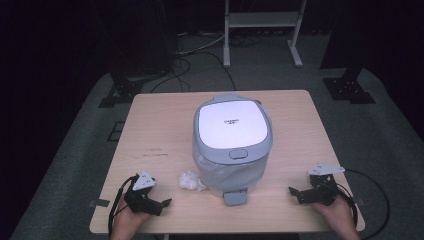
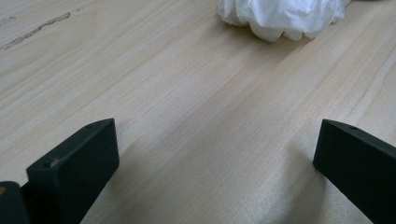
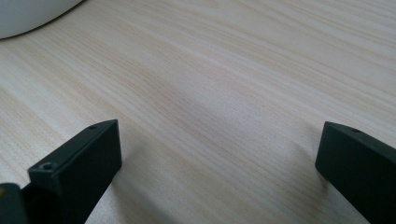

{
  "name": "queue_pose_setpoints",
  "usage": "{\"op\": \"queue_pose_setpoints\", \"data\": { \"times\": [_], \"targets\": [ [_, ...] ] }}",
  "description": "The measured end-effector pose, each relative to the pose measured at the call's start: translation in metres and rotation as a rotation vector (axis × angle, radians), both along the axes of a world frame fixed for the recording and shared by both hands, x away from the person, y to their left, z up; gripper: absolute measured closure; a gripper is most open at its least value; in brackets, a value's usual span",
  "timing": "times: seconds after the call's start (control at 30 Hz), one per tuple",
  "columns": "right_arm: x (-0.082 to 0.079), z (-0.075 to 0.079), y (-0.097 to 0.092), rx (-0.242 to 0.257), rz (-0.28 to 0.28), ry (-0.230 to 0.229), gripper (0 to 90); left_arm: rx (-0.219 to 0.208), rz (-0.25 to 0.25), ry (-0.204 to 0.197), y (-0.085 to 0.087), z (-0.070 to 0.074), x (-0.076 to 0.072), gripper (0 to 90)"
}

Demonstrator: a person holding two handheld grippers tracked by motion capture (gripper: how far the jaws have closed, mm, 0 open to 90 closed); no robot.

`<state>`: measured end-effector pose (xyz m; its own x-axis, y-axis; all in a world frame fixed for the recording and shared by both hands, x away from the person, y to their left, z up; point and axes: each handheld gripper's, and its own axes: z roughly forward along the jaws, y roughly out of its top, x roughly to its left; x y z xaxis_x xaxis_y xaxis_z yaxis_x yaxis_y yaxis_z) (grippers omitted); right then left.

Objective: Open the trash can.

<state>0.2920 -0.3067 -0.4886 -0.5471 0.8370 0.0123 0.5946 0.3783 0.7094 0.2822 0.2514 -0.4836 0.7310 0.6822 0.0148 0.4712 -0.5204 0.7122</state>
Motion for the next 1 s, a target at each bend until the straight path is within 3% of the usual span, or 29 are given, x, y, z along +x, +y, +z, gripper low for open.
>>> {"op": "queue_pose_setpoints", "data": {
  "times": [0.23,0.3,0.57,0.93,1.0],
  "targets": [
    [-0.001,0.0,0.001,0.001,-0.022,0.001,0.8,0.0,0.0,0.0,0.0,0.0,0.0,0.0],
    [-0.003,0.003,0.001,0.001,-0.016,0.001,10.6,0.0,0.0,0.001,0.0,0.0,0.0,0.0],
    [-0.004,0.008,-0.001,-0.005,0.008,0.014,22.3,0.0,0.0,0.001,0.0,0.0,0.0,0.0],
    [-0.003,0.026,0.004,0.014,0.06,-0.048,37.6,0.0,0.0,0.001,0.0,0.0,0.0,0.0],
    [-0.003,0.031,0.006,0.039,0.073,-0.054,45.4,0.0,0.0,0.001,0.0,0.0,0.0,0.0]
  ]
}}
